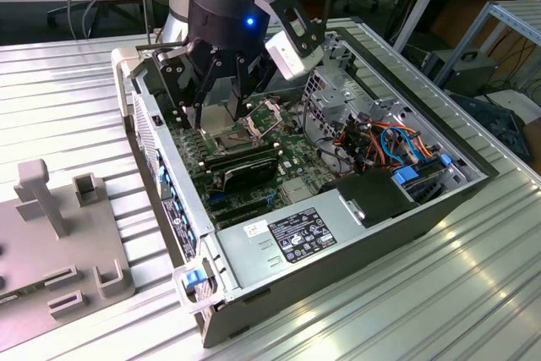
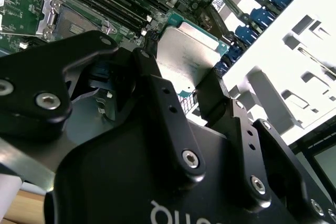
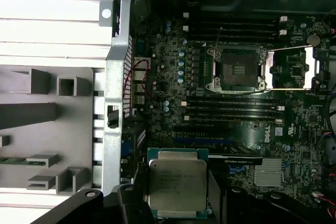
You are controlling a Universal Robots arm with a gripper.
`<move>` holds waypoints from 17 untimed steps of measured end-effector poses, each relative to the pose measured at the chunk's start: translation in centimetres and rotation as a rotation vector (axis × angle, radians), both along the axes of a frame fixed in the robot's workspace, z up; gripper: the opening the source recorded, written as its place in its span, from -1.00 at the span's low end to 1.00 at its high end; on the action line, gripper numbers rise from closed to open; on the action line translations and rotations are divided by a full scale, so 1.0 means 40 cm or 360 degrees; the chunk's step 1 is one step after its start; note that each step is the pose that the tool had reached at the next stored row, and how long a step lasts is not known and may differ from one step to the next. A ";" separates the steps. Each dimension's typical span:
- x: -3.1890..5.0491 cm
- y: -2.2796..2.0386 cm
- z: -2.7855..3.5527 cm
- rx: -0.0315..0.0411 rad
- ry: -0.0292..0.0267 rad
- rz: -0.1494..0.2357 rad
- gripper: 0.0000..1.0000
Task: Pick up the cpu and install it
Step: 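Pick up the cpu and move it towards the insertion slot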
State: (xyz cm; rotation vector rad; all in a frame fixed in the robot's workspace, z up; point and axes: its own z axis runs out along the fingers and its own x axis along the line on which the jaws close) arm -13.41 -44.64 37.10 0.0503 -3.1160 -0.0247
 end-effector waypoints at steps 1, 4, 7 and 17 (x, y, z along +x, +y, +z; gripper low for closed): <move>0.004 0.000 0.000 0.0000 -0.00001 0.0000 0.09; 0.018 0.000 0.000 0.0000 0.00000 0.0000 0.09; 0.033 0.000 0.000 0.0000 0.00000 0.0000 0.09; 0.061 0.000 0.000 0.0000 0.00001 0.0000 0.09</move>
